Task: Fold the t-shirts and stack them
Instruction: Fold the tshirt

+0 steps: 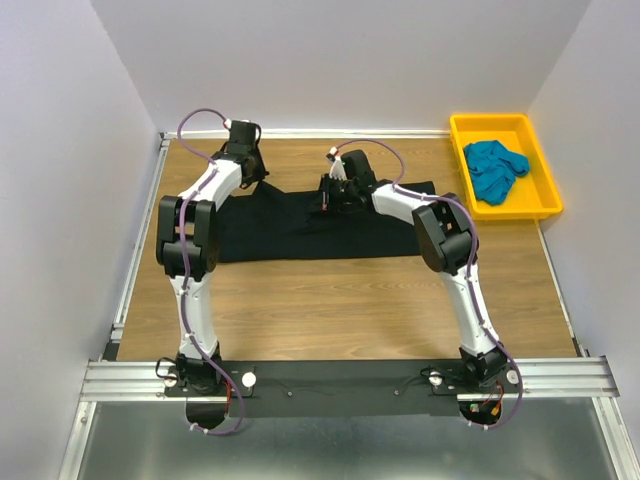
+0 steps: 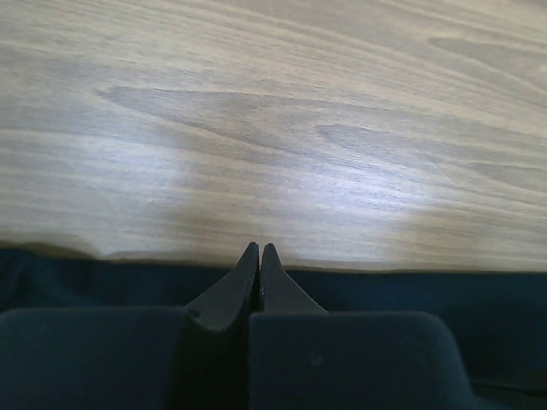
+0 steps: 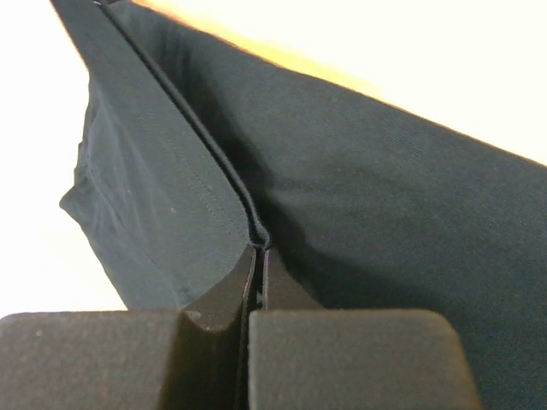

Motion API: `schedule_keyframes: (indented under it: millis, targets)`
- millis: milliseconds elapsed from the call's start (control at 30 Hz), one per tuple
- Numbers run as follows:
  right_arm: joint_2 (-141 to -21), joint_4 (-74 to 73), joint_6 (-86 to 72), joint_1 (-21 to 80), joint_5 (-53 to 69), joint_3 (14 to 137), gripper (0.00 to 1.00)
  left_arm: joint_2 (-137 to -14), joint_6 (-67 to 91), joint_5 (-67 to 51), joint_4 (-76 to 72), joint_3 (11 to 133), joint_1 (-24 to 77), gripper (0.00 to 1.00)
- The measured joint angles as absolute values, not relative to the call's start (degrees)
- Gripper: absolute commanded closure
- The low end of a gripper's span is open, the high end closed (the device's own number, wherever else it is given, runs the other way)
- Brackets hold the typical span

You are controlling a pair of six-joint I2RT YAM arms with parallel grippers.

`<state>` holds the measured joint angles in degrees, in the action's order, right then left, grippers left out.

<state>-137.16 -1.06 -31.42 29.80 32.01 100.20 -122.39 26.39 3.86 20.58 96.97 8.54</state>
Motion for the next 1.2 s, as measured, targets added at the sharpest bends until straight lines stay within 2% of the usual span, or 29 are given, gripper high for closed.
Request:
schedule_keyframes:
  millis: [333, 800, 1200]
  targets:
    - [-132.8, -3.1, -23.7, 31.1, 28.9, 100.1, 0.97, -117.6, 27.2, 3.8, 18.8, 90.7, 6.9, 1.0]
    - [-128.7, -8.3, -9.1, 37.0, 17.3, 97.6, 0.97, -114.2, 27.8, 2.7, 16.3, 84.4, 6.1, 1.0]
    - [-126.3, -9.5, -2.9, 40.0, 9.6, 95.5, 0.97, -110.9, 28.9, 0.4, 13.2, 76.8, 4.9, 1.0]
